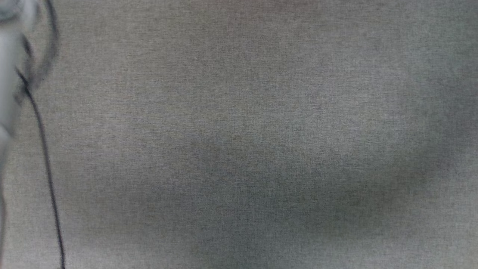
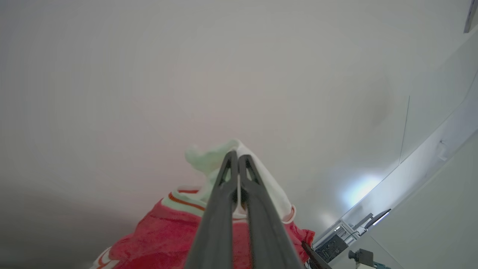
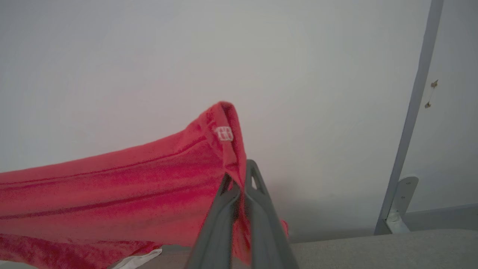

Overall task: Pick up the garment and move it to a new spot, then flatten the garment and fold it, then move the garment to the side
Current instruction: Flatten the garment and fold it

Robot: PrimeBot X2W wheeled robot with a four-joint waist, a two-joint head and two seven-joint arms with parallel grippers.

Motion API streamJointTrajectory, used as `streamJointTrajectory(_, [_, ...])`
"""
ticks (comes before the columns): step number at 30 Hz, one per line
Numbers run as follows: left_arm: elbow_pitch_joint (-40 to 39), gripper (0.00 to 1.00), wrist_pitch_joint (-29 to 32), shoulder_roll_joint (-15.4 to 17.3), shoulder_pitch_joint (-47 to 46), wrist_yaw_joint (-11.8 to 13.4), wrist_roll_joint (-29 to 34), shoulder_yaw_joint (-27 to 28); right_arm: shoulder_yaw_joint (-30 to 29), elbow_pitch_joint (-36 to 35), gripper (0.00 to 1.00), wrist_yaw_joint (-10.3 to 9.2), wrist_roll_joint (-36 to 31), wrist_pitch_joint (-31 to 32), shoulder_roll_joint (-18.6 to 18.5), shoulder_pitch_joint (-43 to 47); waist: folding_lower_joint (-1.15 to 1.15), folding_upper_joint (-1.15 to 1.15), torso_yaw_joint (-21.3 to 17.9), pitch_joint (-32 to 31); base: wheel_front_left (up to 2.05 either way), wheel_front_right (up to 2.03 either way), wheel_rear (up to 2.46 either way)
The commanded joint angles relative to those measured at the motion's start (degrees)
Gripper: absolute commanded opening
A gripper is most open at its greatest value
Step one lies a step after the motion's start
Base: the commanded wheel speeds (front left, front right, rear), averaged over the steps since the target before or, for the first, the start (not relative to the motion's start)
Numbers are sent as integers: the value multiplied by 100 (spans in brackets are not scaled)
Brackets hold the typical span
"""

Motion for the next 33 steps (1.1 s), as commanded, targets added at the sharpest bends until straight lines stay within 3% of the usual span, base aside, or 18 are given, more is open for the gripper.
streamJointTrajectory(1, [-409, 0, -28, 69, 614, 15, -100, 3, 119, -146, 0, -30, 216, 25, -141, 461, 0, 0, 25, -7, 0, 0, 0])
streamJointTrajectory(7, [-1706, 0, -228, 33, 2616, 14, -198, -101, 380, -937, 0, -17, 902, 20, -459, 2070, 0, 0, 83, -141, 0, 0, 0])
streamJointTrajectory(16, [-2801, 0, -441, 216, 4645, 13, 236, -540, 368, -2130, 0, -17, 1332, 82, -833, 4380, 0, 0, 189, -516, 0, 0, 0])
streamJointTrajectory(27, [-3713, 0, -611, 759, 6382, 13, 606, -963, -578, -3612, 0, -17, 1118, 515, -876, 6906, 0, 0, 264, -908, 0, 0, 0])
streamJointTrajectory(33, [-4335, 0, -633, 1100, 7078, 13, 611, -1051, -1166, -4448, 0, -17, 843, 953, -581, 7882, 0, 0, 193, -964, 0, 0, 0])
